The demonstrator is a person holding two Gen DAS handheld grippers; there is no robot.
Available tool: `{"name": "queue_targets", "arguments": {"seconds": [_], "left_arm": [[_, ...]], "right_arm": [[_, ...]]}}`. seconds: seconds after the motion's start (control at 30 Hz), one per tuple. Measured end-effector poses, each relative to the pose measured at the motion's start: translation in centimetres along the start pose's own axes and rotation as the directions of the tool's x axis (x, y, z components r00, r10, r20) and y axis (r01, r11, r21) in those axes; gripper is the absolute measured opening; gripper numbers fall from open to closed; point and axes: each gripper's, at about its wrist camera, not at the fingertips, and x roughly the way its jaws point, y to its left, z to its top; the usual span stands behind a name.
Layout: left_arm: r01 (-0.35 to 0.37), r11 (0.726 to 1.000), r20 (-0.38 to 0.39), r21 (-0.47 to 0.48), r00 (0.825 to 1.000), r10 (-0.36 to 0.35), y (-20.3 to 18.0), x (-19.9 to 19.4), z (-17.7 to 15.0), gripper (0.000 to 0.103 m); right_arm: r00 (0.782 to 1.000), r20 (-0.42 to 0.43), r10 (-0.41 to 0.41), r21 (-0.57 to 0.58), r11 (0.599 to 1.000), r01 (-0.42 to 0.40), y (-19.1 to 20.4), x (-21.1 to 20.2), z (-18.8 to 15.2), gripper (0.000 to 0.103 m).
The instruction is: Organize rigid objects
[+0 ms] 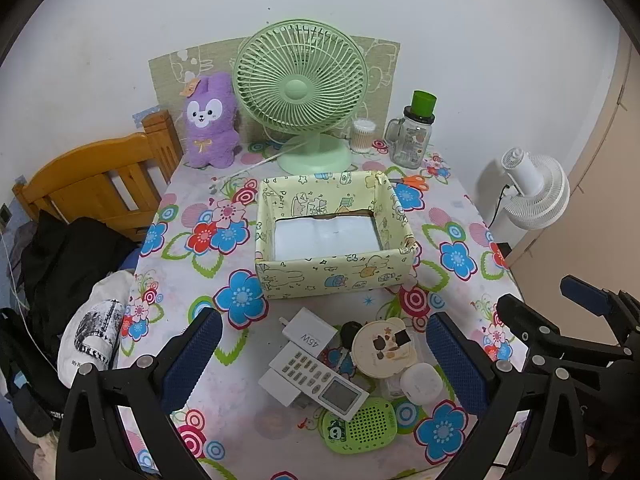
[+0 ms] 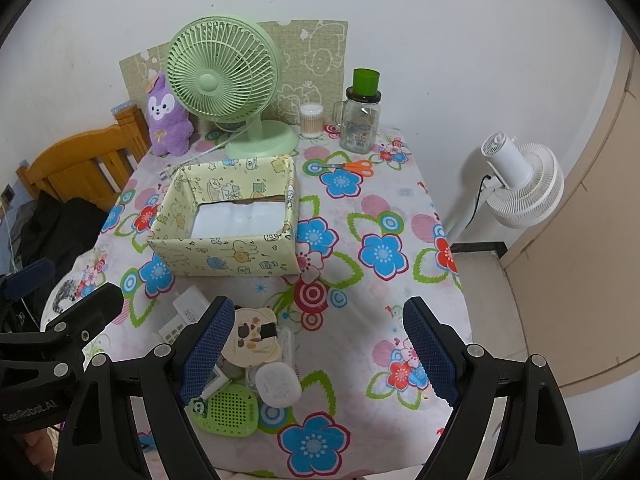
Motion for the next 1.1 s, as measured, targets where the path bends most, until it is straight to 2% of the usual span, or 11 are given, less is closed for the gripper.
{"name": "queue_targets", "arguments": {"seconds": [0.33,0.6,1.1], "left_arm": [[-0.003,1.000,-0.025,0.008,1.000,0.003,0.5,0.8,0.3,0.103],[-0.003,1.000,-0.078,0.009,0.997,0.004,1.2,2.5,0.3,0.103],[0.008,1.000,-0.155,-0.027,0.988,-0.012,2.9,6.8,-1.8,0.102]], "right_arm": [[1.000,-0.007,-0.001,-0.004,1.000,0.001,0.3,0.4,-0.1,0.088],[0.999,-0.042,0.016,-0.019,1.000,-0.017,0.9,1.6,-0.1,0.088],[0.995,-0.088,0.040,-0.075,0.996,-0.047,1.9,5.6,-1.9,0.088]]}}
